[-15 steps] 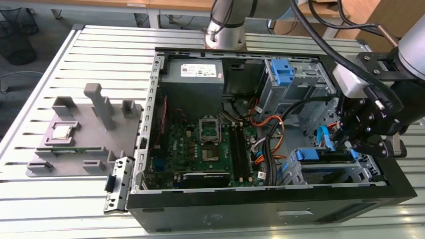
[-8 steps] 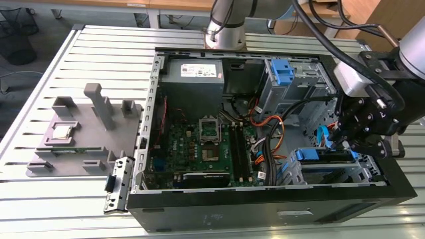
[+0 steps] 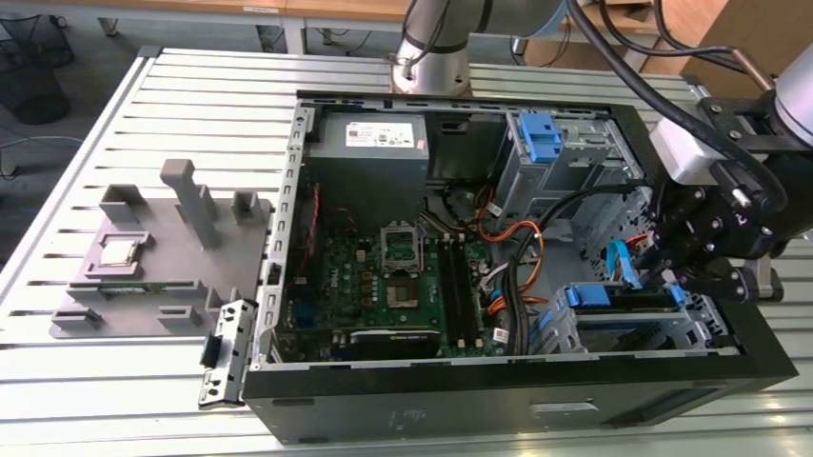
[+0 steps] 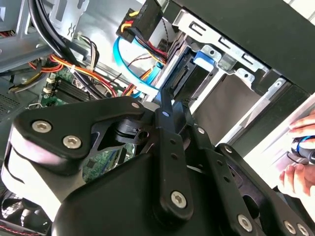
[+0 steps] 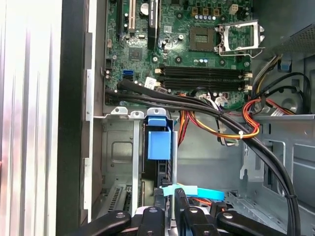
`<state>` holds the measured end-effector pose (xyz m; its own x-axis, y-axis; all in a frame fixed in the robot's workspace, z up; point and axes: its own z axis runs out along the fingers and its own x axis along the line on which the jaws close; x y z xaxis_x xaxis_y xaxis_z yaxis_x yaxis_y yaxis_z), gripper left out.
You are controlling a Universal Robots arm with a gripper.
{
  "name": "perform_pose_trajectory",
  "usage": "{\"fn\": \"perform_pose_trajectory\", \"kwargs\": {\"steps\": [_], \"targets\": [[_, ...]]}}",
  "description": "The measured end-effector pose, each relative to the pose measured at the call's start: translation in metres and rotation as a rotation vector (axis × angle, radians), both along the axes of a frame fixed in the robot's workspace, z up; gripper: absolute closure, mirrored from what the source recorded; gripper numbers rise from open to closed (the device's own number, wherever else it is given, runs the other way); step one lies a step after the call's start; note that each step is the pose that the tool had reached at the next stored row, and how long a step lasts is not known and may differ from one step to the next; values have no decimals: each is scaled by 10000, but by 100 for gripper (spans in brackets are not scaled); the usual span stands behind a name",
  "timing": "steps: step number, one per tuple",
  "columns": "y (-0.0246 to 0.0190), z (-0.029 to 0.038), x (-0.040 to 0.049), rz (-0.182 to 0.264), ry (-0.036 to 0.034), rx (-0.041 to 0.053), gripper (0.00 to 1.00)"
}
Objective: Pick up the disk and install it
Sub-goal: 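Insert the first disk wire, then insert the second disk wire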
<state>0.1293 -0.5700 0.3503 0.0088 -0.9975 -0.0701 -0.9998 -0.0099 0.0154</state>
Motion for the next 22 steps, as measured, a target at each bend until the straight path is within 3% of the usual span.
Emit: {"fn": "perform_pose_trajectory", "kwargs": {"steps": [22], "targets": [[-1, 80, 6, -79, 2, 11, 77]]}}
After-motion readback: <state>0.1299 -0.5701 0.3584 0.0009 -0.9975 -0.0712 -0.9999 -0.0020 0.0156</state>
